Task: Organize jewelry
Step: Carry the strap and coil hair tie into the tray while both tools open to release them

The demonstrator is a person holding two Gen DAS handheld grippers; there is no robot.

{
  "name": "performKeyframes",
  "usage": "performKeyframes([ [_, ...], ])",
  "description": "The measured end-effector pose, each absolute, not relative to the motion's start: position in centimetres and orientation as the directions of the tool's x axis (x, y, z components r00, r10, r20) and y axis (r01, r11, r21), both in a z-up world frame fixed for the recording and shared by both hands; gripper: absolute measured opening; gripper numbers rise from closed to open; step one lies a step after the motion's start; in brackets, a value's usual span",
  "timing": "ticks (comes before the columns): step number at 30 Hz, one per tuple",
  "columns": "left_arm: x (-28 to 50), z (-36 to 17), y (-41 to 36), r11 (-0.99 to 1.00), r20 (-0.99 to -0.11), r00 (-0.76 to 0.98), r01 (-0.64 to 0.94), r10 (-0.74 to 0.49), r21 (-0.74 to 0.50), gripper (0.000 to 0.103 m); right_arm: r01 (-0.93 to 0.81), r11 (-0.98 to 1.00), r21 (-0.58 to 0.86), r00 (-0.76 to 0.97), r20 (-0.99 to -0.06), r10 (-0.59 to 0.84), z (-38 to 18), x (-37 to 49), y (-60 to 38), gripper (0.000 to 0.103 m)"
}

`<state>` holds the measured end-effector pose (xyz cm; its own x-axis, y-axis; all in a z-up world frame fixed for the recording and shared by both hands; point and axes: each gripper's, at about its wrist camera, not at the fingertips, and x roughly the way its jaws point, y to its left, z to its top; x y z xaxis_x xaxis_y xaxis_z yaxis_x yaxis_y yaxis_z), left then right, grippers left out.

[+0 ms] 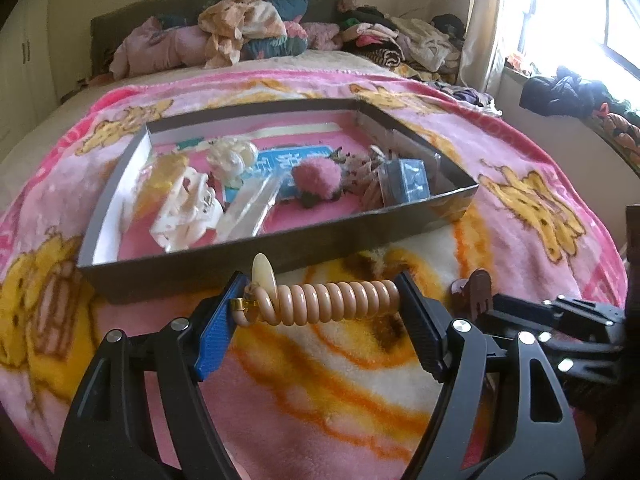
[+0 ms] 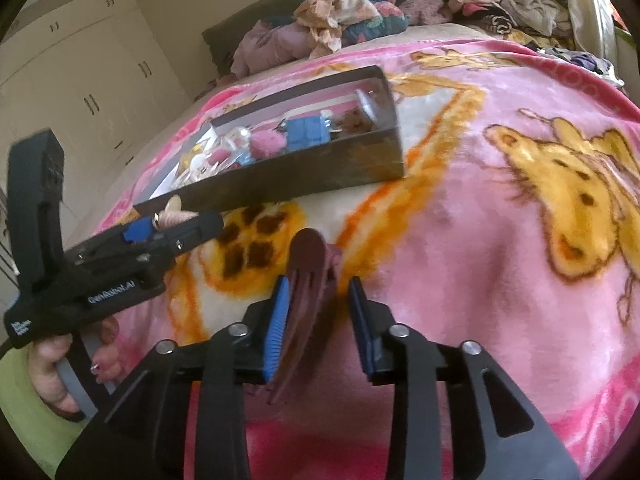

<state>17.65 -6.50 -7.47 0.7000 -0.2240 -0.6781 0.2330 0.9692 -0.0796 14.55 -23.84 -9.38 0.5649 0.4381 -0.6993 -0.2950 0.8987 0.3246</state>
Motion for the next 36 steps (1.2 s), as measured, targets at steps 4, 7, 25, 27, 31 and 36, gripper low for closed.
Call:
performKeyframes([
  [4,17.5,-6.5,-6.2,0.968,-0.659,0.715,0.232,-0.235,-0.093,0.066,-0.306,0.915,0.265,0.561,-0.726,0.398,-9.8,15.1,-22.1,0.042],
  [7,17.5,-5.9,-5.9,0.968,-0.646,0.725,0.230,-0.237,-0.097,0.066,-0.318,0.928,0.195,0.577,-0.737,0.353,-10.0,15.4,-20.8,0.031],
  [25,19.5,-4.5,-1.1,0.978,-0.612,0.764,0.131,-0.204,-0.162,0.066,-0.387,0.905,0.176,0.666,-0.626,0.406,-3.7,18.4,-19.3,0.030],
  [27,19.8,-4.4,-0.6,0.979,-0.612,0.766,0.118,-0.197,-0.167,0.066,-0.378,0.910,0.172,0.677,-0.619,0.399,-3.2,19.3,-19.3,0.030],
  [31,20.4,-4.5,-0.2,0.980,-0.614,0.767,0.102,-0.186,-0.169,0.066,-0.366,0.914,0.174,0.690,-0.608,0.392,-2.6,20.9,-19.4,0.030],
  [36,21.4,-4.5,-0.3,0.982,-0.616,0.767,0.098,-0.180,-0.164,0.066,-0.360,0.918,0.166,0.699,-0.603,0.383,-2.0,23.1,-19.5,0.030],
])
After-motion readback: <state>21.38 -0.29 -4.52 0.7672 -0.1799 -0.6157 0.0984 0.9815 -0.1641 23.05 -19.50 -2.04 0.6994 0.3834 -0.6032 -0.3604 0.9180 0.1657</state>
